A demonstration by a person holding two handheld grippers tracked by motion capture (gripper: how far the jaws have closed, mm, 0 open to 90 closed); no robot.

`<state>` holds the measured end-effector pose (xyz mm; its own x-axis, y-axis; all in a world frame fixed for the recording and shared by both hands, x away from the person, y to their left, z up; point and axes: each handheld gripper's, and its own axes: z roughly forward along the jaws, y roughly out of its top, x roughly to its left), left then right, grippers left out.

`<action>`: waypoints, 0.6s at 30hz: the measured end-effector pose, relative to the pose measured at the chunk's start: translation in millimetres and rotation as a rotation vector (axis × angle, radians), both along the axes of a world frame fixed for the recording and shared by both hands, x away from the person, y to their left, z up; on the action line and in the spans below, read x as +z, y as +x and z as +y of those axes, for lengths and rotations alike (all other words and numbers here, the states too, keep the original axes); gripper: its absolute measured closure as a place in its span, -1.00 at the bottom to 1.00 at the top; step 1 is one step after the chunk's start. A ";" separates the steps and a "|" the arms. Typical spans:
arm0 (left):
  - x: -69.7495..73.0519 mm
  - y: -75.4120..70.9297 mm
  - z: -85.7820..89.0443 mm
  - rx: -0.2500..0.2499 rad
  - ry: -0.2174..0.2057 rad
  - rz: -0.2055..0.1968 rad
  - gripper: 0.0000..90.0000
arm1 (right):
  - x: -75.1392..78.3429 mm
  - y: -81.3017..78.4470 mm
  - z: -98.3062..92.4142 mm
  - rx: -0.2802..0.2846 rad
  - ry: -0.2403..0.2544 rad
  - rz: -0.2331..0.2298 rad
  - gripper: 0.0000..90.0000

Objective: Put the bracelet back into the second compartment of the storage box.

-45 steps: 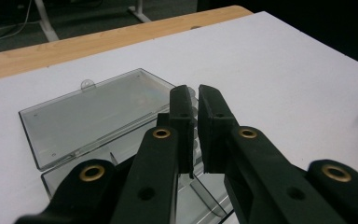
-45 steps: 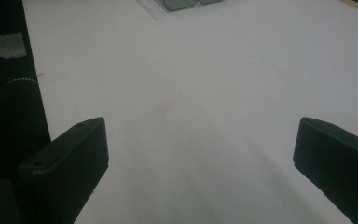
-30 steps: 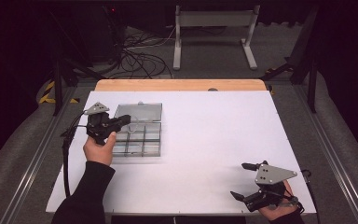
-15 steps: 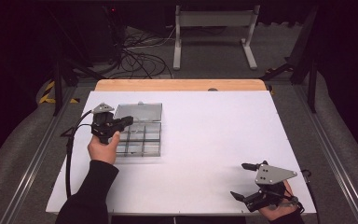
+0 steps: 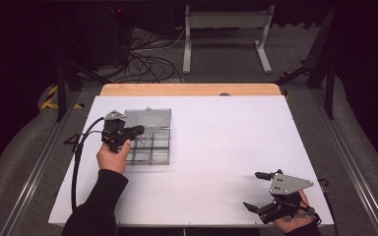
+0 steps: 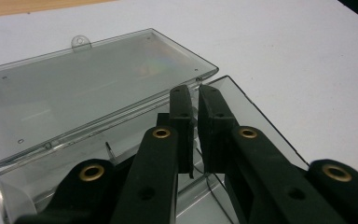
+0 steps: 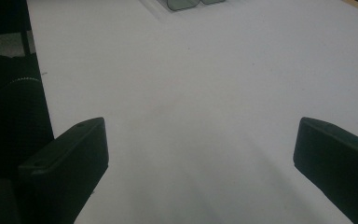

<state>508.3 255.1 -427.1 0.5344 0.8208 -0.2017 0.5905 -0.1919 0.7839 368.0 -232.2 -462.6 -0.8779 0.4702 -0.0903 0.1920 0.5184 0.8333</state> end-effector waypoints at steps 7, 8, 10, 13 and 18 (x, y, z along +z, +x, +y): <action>-6.7 4.2 -3.9 0.002 0.006 0.019 0.88 | 0.1 -0.6 1.3 0.003 -0.001 -0.002 -0.92; -7.3 4.5 -4.1 0.003 0.009 0.021 0.88 | 0.1 -0.5 1.1 0.003 -0.001 -0.002 -0.92; -8.7 5.0 -5.0 0.004 0.000 0.026 0.88 | 0.1 -0.5 0.9 0.003 0.000 -0.002 -0.92; -10.5 5.7 -5.7 0.007 -0.002 0.031 0.88 | 0.1 -0.5 1.0 0.004 0.000 -0.001 -0.92; -13.6 6.6 -4.1 0.013 0.004 0.039 0.87 | 0.1 -0.5 1.0 0.004 0.001 -0.001 -0.92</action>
<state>514.9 250.9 -440.7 0.5157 0.8283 -0.2191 0.6230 -0.1870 0.7595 367.5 -231.2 -462.5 -0.8799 0.4664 -0.0905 0.1892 0.5187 0.8337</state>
